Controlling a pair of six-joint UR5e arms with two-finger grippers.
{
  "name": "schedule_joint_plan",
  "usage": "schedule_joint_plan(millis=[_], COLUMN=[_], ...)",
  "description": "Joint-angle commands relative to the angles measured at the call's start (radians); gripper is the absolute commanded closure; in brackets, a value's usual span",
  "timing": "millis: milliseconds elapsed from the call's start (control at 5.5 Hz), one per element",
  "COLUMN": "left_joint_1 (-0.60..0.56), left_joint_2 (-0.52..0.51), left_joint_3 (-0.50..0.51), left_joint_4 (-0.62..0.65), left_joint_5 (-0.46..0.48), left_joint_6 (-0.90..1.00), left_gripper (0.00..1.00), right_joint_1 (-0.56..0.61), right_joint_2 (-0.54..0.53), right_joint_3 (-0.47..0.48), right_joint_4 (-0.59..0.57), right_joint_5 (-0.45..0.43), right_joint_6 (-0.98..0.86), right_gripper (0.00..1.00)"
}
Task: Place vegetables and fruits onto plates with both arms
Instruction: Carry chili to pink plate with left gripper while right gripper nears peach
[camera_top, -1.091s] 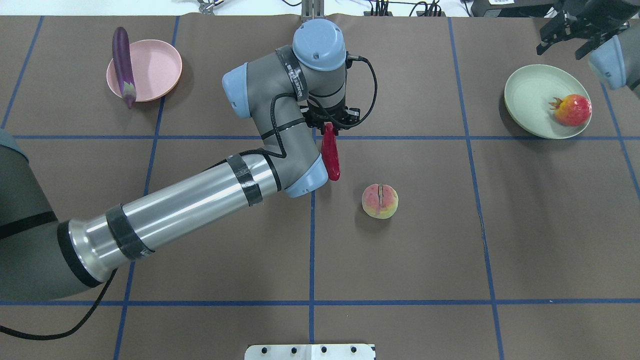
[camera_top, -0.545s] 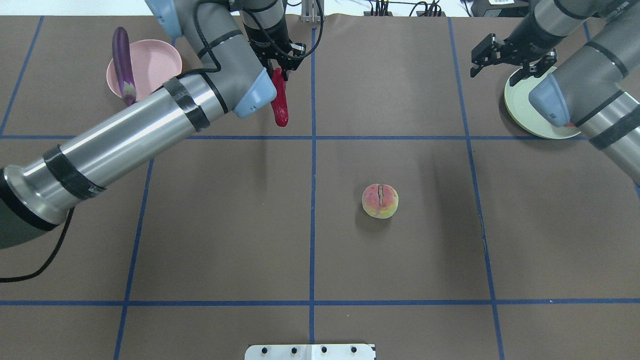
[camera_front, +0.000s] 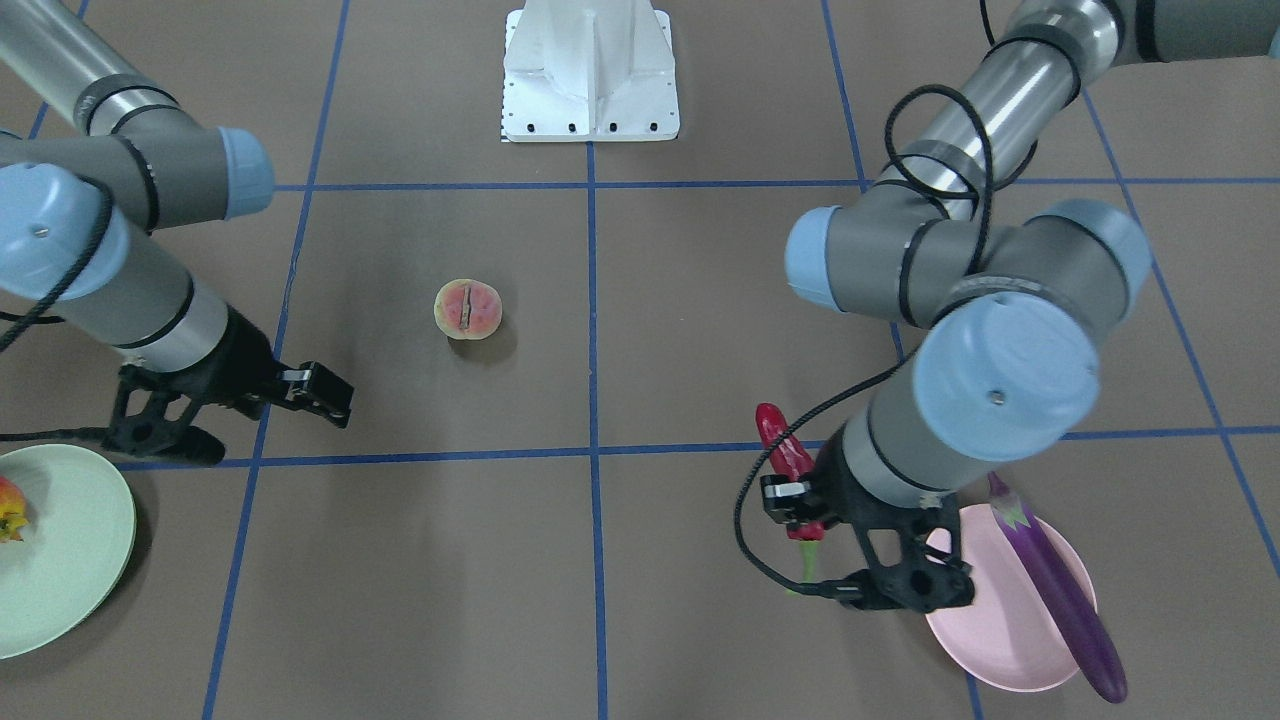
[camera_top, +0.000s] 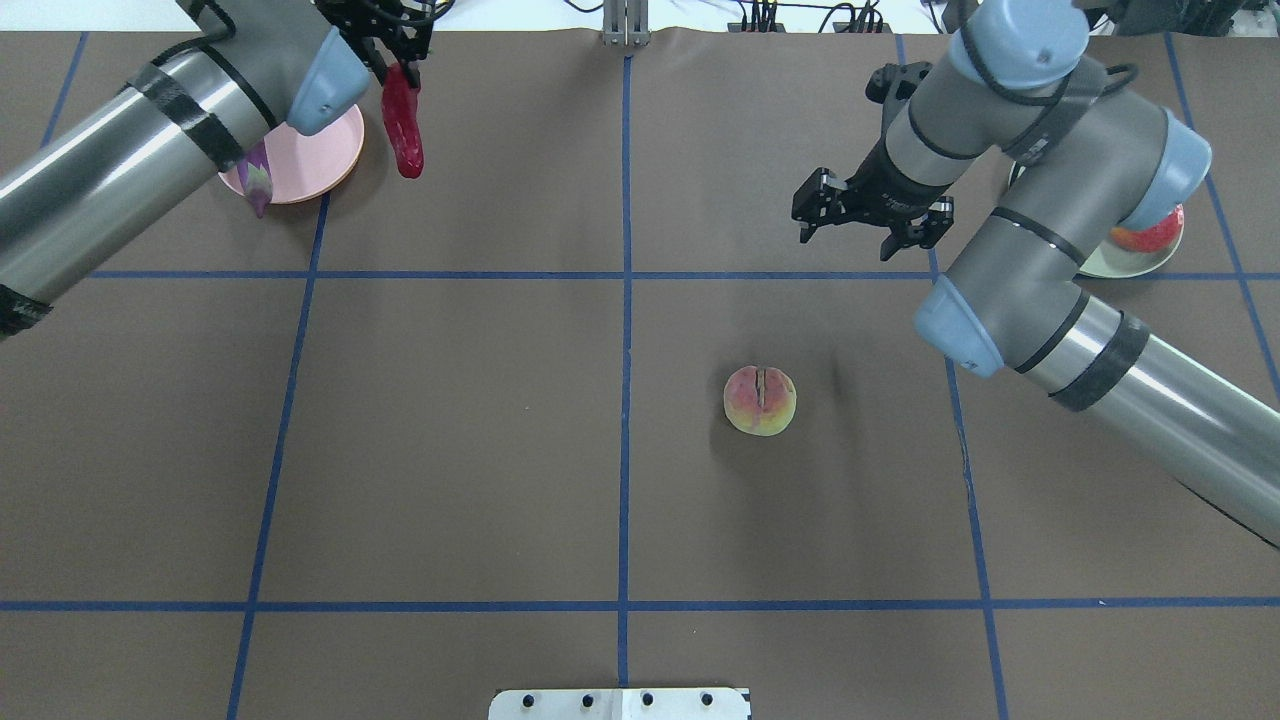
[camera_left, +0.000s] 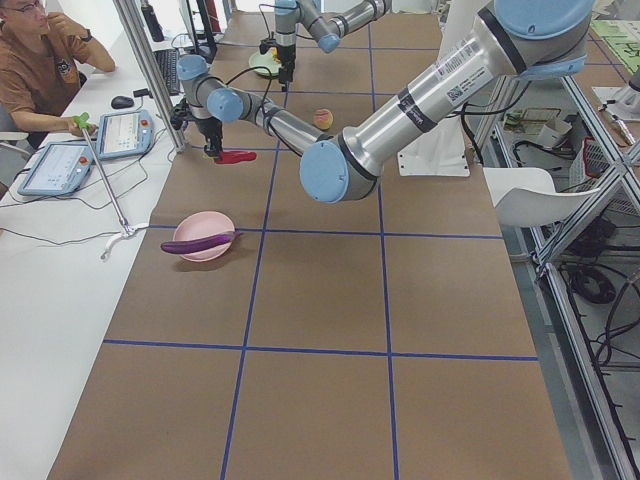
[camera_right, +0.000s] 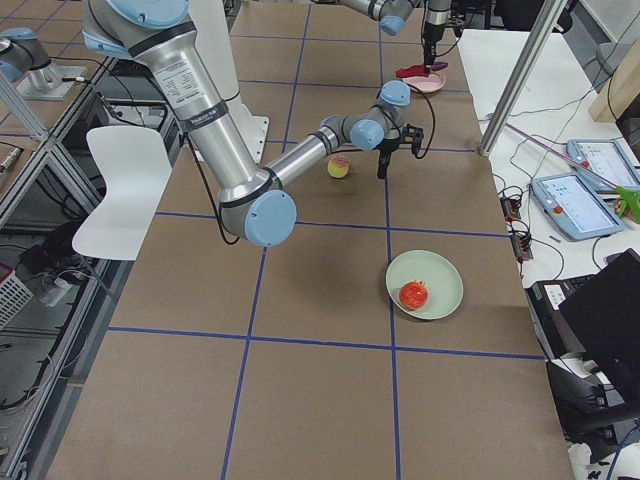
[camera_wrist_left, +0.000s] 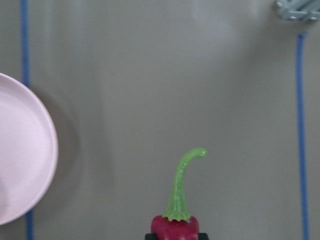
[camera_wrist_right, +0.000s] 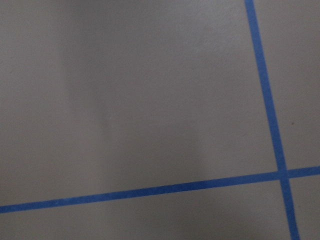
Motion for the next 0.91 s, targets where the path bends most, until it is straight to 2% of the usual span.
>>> schedule_joint_plan(millis=[0,364,727], left_joint_1=[-0.027,-0.049,-0.064], left_joint_2=[0.032,0.04,0.051], left_joint_3=[-0.009,-0.003,0.009], left_joint_4=[0.0,0.0,-0.006], left_joint_5=[0.0,0.0,0.0], left_joint_6=[0.039,0.068,0.105], left_gripper=[1.0,1.0,1.0], right_joint_1=[-0.083,-0.154,-0.165], right_joint_2=[0.048,0.059,0.053], right_joint_3=[0.003,0.003,0.022], right_joint_4=[-0.055,-0.055,-0.13], right_joint_5=[-0.058,-0.082,-0.101], right_joint_6=[0.05,0.088,0.09], right_gripper=[0.0,0.0,0.0])
